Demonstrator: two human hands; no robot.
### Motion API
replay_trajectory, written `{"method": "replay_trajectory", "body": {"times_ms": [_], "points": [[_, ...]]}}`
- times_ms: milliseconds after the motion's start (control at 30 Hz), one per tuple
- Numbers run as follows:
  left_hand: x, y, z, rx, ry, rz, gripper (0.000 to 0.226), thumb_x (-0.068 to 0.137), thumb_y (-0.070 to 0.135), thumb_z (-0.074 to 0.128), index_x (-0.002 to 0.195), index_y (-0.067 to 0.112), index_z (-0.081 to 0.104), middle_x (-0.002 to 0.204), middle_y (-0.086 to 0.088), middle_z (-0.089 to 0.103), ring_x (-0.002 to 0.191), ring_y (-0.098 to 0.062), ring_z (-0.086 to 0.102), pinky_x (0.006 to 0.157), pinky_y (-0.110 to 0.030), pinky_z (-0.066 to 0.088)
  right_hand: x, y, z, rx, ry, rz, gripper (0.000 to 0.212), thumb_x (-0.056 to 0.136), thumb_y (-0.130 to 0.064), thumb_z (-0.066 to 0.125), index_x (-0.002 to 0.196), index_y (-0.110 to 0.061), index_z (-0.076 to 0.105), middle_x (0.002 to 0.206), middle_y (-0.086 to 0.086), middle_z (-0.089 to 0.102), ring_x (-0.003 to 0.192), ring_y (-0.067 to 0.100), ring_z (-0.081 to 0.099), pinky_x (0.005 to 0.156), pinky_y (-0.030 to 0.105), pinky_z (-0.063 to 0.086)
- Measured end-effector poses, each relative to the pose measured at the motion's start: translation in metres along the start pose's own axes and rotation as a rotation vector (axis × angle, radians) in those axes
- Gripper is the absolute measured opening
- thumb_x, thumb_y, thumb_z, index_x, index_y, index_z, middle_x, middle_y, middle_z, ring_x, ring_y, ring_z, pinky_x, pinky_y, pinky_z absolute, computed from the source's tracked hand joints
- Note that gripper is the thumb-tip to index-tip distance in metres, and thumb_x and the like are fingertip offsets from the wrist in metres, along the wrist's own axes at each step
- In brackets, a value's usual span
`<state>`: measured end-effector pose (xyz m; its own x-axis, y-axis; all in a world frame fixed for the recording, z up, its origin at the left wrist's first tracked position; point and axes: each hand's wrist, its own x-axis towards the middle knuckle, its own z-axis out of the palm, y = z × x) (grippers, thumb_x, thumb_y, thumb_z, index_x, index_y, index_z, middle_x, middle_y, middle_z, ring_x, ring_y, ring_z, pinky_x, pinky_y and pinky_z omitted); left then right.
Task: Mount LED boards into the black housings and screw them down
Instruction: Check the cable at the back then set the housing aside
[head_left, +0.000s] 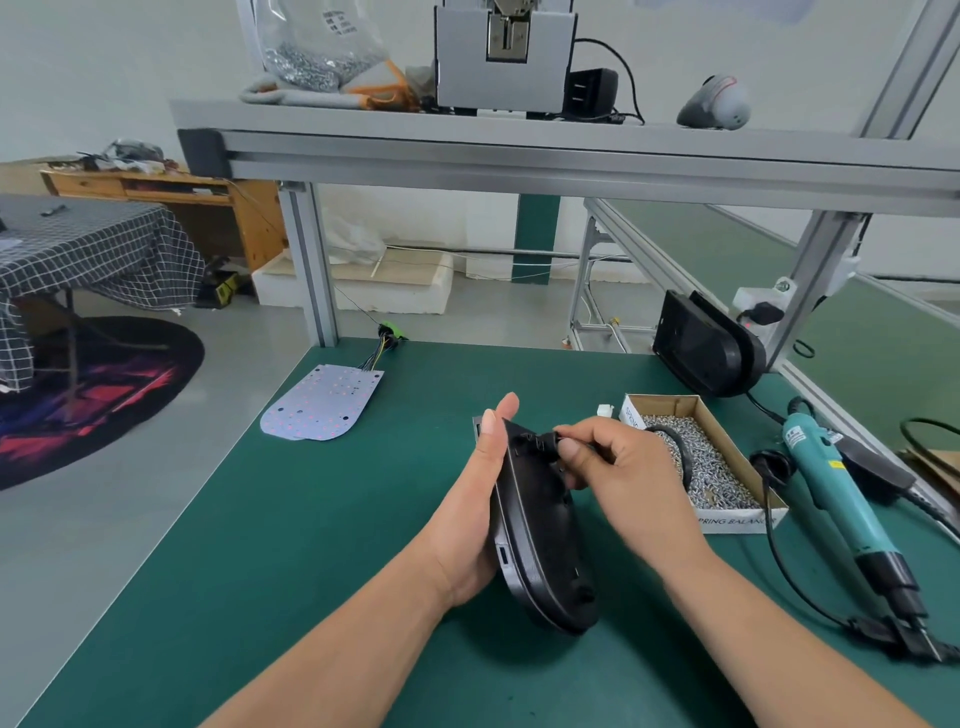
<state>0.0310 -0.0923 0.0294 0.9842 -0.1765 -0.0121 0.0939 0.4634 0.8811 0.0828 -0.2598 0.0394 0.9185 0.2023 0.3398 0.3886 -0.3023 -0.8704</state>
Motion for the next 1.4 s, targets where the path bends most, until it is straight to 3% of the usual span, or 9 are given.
{"method": "replay_trajectory", "body": {"times_ms": [200, 400, 633, 767, 900, 1033, 1133, 1200, 1400], "points": [[0.001, 0.001, 0.002, -0.009, -0.018, -0.03, 0.072, 0.085, 0.08, 0.053, 0.153, 0.064, 0.033, 0.143, -0.003, 0.069, 0.13, -0.029, 0.067, 0.107, -0.05, 0.056, -0.001, -0.003, -0.001, -0.124, -0.015, -0.034, 0.02, 0.1, -0.015, 0.069, 0.083, -0.025, 0.072, 0.07, -0.01, 0.068, 0.062, 0.004, 0.057, 0.061, 0.016, 0.042], [0.0, 0.002, 0.002, -0.018, -0.016, -0.034, 0.079, 0.081, 0.082, 0.066, 0.151, 0.064, 0.037, 0.144, -0.002, 0.067, 0.132, -0.028, 0.066, 0.102, -0.046, 0.059, -0.003, -0.006, -0.004, -0.196, -0.04, -0.071, 0.017, 0.103, -0.02, 0.066, 0.086, -0.023, 0.07, 0.075, -0.006, 0.068, 0.075, 0.013, 0.063, 0.075, 0.034, 0.051], [-0.003, 0.005, -0.004, -0.08, 0.042, -0.04, 0.068, 0.092, 0.076, 0.053, 0.154, 0.046, 0.048, 0.147, -0.01, 0.065, 0.133, -0.033, 0.064, 0.094, -0.045, 0.06, -0.012, -0.006, -0.01, -0.237, -0.085, -0.138, 0.022, 0.105, -0.038, 0.056, 0.11, -0.031, 0.077, 0.096, -0.016, 0.073, 0.099, 0.007, 0.068, 0.082, 0.018, 0.046], [-0.004, 0.009, -0.005, -0.065, 0.069, -0.023, 0.072, 0.085, 0.08, 0.058, 0.15, 0.049, 0.054, 0.147, -0.006, 0.066, 0.132, -0.029, 0.065, 0.094, -0.044, 0.06, -0.008, -0.011, -0.02, -0.314, 0.175, -0.263, 0.033, 0.105, -0.041, 0.051, 0.12, -0.024, 0.075, 0.107, -0.019, 0.068, 0.11, 0.004, 0.063, 0.095, 0.016, 0.042], [-0.005, 0.013, -0.009, -0.057, 0.082, -0.014, 0.072, 0.084, 0.083, 0.052, 0.149, 0.052, 0.053, 0.146, -0.003, 0.067, 0.131, -0.03, 0.066, 0.098, -0.048, 0.059, 0.007, -0.002, -0.056, -0.729, 0.424, -0.291, 0.025, 0.099, -0.029, 0.064, 0.12, -0.02, 0.075, 0.12, -0.003, 0.063, 0.115, 0.029, 0.052, 0.099, 0.046, 0.045], [-0.005, 0.015, -0.009, -0.064, 0.123, -0.007, 0.07, 0.087, 0.085, 0.045, 0.149, 0.053, 0.053, 0.145, -0.003, 0.067, 0.133, -0.03, 0.064, 0.111, -0.056, 0.051, 0.01, 0.012, -0.073, -1.022, 0.108, 0.108, 0.022, 0.1, -0.034, 0.057, 0.118, -0.027, 0.067, 0.116, 0.003, 0.064, 0.103, 0.033, 0.061, 0.078, 0.042, 0.052], [-0.006, 0.016, -0.007, -0.072, 0.138, 0.018, 0.075, 0.08, 0.085, 0.047, 0.148, 0.053, 0.053, 0.142, -0.002, 0.069, 0.133, -0.028, 0.065, 0.114, -0.057, 0.047, 0.005, 0.015, -0.064, -1.032, -0.059, -0.044, 0.011, 0.101, -0.015, 0.054, 0.102, -0.02, 0.064, 0.097, 0.001, 0.067, 0.097, 0.031, 0.065, 0.075, 0.042, 0.05], [-0.006, 0.017, -0.004, -0.069, 0.149, 0.043, 0.074, 0.08, 0.085, 0.048, 0.147, 0.055, 0.053, 0.14, 0.0, 0.071, 0.129, -0.025, 0.068, 0.107, -0.052, 0.054, 0.0, 0.011, -0.054, -0.909, -0.048, -0.168, 0.016, 0.1, -0.009, 0.061, 0.111, -0.017, 0.07, 0.099, 0.002, 0.072, 0.095, 0.03, 0.067, 0.079, 0.042, 0.053], [-0.008, 0.016, 0.005, -0.143, 0.217, 0.15, 0.068, 0.073, 0.087, 0.067, 0.135, 0.06, 0.062, 0.134, -0.002, 0.073, 0.117, -0.029, 0.074, 0.093, -0.053, 0.061, -0.022, -0.014, -0.018, -0.498, -0.249, -0.286, 0.027, 0.109, -0.042, 0.041, 0.125, -0.036, 0.063, 0.107, -0.014, 0.068, 0.102, 0.012, 0.065, 0.089, 0.031, 0.05]]}}
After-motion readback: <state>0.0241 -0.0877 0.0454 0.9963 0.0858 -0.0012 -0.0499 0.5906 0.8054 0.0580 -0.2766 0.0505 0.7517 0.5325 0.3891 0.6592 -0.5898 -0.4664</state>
